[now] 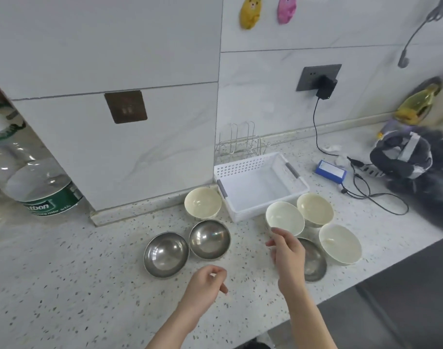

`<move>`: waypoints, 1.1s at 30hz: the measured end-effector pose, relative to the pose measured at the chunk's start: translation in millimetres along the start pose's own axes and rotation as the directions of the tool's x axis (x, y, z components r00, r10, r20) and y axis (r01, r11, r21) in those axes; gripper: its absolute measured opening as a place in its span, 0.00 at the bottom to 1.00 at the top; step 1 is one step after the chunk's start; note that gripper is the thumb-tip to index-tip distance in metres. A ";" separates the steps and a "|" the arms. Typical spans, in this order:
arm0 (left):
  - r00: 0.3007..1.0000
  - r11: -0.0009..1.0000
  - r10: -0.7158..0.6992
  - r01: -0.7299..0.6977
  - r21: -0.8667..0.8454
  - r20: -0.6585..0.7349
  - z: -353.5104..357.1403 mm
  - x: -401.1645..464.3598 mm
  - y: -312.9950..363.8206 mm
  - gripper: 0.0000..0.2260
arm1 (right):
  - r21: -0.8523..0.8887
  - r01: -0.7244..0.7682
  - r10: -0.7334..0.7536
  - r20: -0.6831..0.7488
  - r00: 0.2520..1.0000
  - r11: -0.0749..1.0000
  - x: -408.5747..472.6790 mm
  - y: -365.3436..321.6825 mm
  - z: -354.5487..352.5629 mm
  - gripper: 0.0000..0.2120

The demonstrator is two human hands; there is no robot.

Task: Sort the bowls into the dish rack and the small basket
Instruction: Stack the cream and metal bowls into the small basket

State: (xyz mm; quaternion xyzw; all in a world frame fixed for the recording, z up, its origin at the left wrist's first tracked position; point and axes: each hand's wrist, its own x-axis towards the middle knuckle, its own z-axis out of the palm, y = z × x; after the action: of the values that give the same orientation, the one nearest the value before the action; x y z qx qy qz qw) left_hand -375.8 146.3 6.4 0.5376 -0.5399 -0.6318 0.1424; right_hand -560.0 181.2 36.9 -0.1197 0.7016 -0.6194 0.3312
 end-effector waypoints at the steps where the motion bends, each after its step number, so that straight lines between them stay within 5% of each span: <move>1: 1.000 1.000 0.001 -0.001 0.007 0.013 13.0 8.1 6.5 0.06 | -0.012 0.018 -0.018 -0.006 1.000 1.000 11.9 -4.3 -11.5 0.11; 10: 0.986 0.998 -0.056 0.053 -0.022 -0.156 123.1 86.4 62.9 0.13 | -0.501 0.088 -0.137 -0.063 0.989 0.861 142.6 -42.7 -148.3 0.11; 14: 0.967 0.993 -0.111 0.099 -0.062 -0.231 146.0 102.6 73.1 0.12 | -0.835 -0.038 0.092 0.015 0.996 0.549 186.9 -39.5 -197.0 0.19; 18: 0.943 0.979 -0.195 0.170 -0.115 -0.270 162.0 107.2 77.2 0.06 | -0.905 -0.061 0.277 0.064 0.959 0.420 207.3 -35.7 -215.4 0.22; 24: 0.939 0.974 -0.221 0.199 -0.105 -0.263 172.9 117.0 81.0 0.03 | -0.883 -0.044 0.395 0.164 0.904 0.467 210.1 -30.9 -217.4 0.08; 33: 0.917 0.976 -0.214 0.218 -0.024 -0.338 183.7 135.6 79.5 0.08 | -0.834 -0.069 0.338 0.145 0.930 0.547 208.6 -31.4 -220.9 0.09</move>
State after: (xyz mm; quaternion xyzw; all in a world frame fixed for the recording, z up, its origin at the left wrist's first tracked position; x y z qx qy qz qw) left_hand -612.5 110.5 -28.0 0.6954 -0.4494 -0.5379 0.1586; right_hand -859.9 228.7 3.6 -0.2647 0.8600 -0.1573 0.4070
